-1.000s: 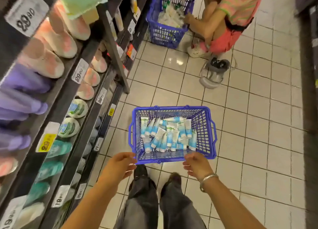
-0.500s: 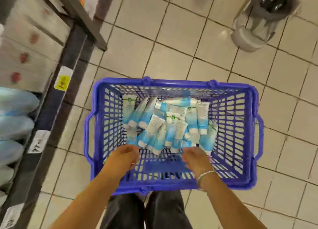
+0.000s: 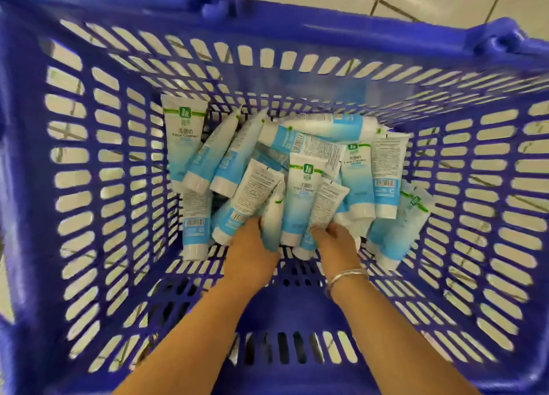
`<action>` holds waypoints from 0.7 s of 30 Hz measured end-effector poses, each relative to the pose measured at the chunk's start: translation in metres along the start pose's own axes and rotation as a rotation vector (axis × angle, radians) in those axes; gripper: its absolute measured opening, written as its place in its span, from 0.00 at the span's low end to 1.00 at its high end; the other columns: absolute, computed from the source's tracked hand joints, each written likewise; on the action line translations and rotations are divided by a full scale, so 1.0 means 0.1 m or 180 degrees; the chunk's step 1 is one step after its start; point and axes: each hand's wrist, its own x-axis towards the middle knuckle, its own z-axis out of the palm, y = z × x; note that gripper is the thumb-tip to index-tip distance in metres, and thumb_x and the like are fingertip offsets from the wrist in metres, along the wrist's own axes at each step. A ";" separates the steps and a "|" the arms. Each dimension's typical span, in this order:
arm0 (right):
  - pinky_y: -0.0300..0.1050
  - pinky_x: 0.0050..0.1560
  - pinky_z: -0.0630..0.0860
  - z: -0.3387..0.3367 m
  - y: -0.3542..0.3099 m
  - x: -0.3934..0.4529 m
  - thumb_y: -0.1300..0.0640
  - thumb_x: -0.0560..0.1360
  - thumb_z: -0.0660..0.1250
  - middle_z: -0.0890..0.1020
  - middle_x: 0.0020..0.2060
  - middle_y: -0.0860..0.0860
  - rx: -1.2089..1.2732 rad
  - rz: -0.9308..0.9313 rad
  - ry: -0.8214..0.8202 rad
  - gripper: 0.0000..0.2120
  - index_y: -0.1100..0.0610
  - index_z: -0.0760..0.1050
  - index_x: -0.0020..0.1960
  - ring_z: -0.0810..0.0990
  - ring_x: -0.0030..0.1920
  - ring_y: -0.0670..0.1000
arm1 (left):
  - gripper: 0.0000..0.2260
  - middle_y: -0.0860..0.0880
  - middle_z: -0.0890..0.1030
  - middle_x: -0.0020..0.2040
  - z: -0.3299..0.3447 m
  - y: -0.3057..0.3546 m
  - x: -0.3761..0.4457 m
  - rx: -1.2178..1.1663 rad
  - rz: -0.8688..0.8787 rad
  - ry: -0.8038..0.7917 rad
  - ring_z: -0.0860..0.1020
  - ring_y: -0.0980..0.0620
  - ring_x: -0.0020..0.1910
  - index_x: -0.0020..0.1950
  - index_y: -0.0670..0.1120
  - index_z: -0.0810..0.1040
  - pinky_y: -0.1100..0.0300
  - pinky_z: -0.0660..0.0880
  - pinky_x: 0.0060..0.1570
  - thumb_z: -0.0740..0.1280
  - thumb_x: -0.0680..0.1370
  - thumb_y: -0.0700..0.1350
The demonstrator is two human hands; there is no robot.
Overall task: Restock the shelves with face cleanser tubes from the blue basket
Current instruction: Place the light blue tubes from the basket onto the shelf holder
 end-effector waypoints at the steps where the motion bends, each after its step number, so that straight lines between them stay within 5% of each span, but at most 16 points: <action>1: 0.51 0.52 0.74 0.01 0.04 0.03 0.59 0.76 0.63 0.81 0.51 0.59 0.0124 0.0050 -0.0081 0.11 0.63 0.75 0.56 0.79 0.51 0.58 | 0.29 0.44 0.71 0.64 0.06 -0.01 0.02 0.0255 0.0004 0.0019 0.70 0.44 0.64 0.68 0.42 0.66 0.51 0.69 0.63 0.73 0.70 0.42; 3: 0.46 0.54 0.75 0.03 0.14 0.09 0.58 0.77 0.62 0.79 0.54 0.54 0.0367 0.0141 -0.0309 0.14 0.59 0.74 0.61 0.77 0.54 0.53 | 0.30 0.44 0.69 0.66 0.16 -0.05 0.03 0.0745 -0.0080 0.0117 0.68 0.44 0.65 0.68 0.43 0.64 0.52 0.67 0.64 0.73 0.71 0.46; 8: 0.27 0.34 0.74 0.06 0.31 0.23 0.52 0.77 0.62 0.79 0.47 0.47 0.0451 0.0359 -0.0655 0.09 0.50 0.72 0.57 0.78 0.43 0.43 | 0.24 0.44 0.71 0.64 0.18 -0.12 0.04 0.0923 -0.0293 0.0293 0.71 0.44 0.62 0.66 0.43 0.68 0.52 0.70 0.58 0.69 0.74 0.50; 11: 0.48 0.58 0.76 0.03 0.33 0.32 0.50 0.76 0.63 0.80 0.56 0.52 0.0692 0.0451 -0.0822 0.10 0.51 0.73 0.56 0.79 0.54 0.51 | 0.21 0.49 0.77 0.56 0.08 -0.13 0.10 0.0099 -0.0226 0.0124 0.74 0.53 0.49 0.64 0.45 0.70 0.63 0.71 0.44 0.70 0.74 0.48; 14: 0.58 0.63 0.72 0.02 0.38 0.32 0.54 0.73 0.68 0.80 0.56 0.55 0.0840 0.0443 -0.0823 0.09 0.52 0.75 0.53 0.79 0.57 0.56 | 0.16 0.56 0.79 0.50 -0.06 -0.21 0.05 -0.0601 -0.0180 -0.0708 0.77 0.59 0.46 0.61 0.52 0.72 0.66 0.74 0.41 0.68 0.74 0.49; 18: 0.51 0.45 0.79 0.11 0.37 0.31 0.61 0.71 0.69 0.82 0.41 0.54 0.1054 0.0521 -0.0532 0.06 0.52 0.75 0.45 0.81 0.40 0.53 | 0.06 0.50 0.82 0.46 -0.28 -0.27 -0.03 -0.1138 -0.0353 -0.0905 0.81 0.51 0.44 0.52 0.55 0.74 0.52 0.77 0.51 0.64 0.76 0.48; 21: 0.42 0.29 0.76 0.16 0.26 0.28 0.64 0.71 0.67 0.79 0.27 0.54 0.1595 0.0730 -0.0343 0.04 0.58 0.73 0.41 0.77 0.25 0.49 | 0.05 0.48 0.79 0.42 -0.46 -0.22 -0.02 -0.1514 -0.0429 -0.0774 0.79 0.56 0.33 0.52 0.55 0.72 0.56 0.79 0.39 0.63 0.77 0.46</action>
